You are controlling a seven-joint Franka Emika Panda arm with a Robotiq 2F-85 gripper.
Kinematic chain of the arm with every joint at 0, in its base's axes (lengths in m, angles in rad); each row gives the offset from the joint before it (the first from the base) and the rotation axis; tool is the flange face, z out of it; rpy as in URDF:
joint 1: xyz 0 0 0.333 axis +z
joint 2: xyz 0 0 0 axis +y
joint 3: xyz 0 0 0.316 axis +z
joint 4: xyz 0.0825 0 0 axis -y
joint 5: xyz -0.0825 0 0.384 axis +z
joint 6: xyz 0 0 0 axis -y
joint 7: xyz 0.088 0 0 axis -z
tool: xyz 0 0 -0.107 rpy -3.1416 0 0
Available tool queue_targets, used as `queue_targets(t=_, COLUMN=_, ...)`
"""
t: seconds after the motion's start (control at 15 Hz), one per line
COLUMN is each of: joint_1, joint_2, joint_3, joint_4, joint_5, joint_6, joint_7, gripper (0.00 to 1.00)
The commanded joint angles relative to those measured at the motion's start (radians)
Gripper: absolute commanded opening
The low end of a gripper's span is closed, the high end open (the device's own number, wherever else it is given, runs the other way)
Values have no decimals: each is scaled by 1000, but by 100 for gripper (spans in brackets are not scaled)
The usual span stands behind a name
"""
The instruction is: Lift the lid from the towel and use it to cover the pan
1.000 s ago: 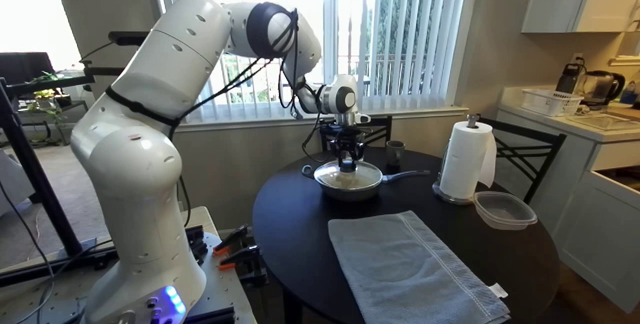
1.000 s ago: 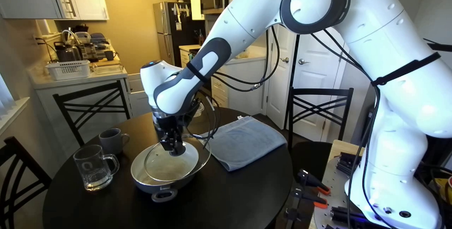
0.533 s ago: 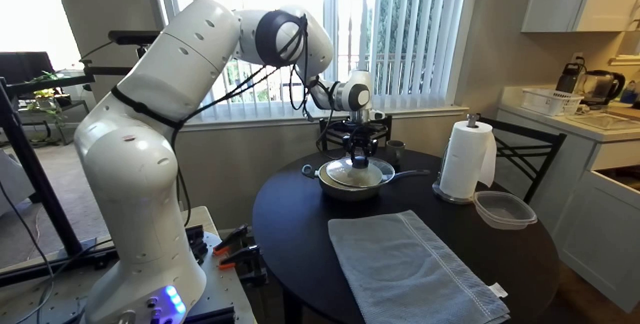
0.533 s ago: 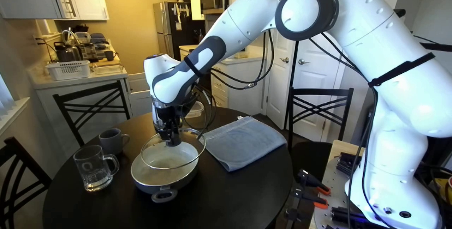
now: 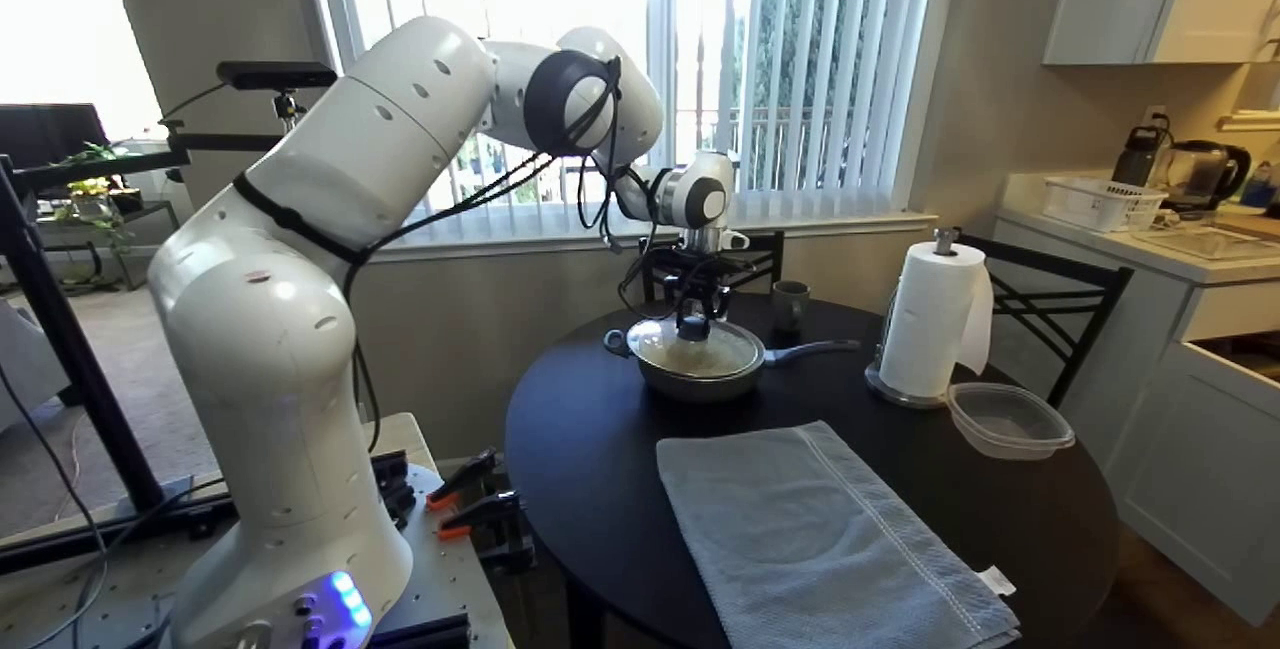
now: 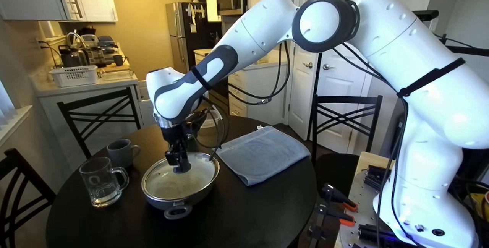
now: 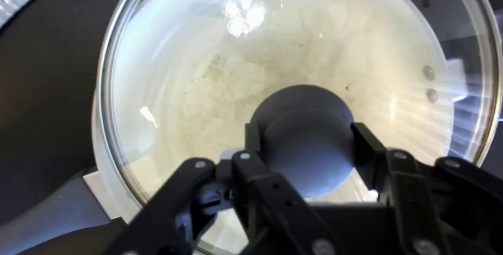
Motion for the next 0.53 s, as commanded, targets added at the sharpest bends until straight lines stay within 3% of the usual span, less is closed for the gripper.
queue_targets(t=0.0, joint_1=16, joint_2=25, joint_3=15, joint_4=59, joint_5=16, joint_6=-59, joint_7=-44, gripper=33)
queue_targets(t=0.47, joint_1=37, joint_2=31, joint_3=-3, joint_4=75, joint_5=-8, joint_6=-46, joint_7=-28, gripper=33)
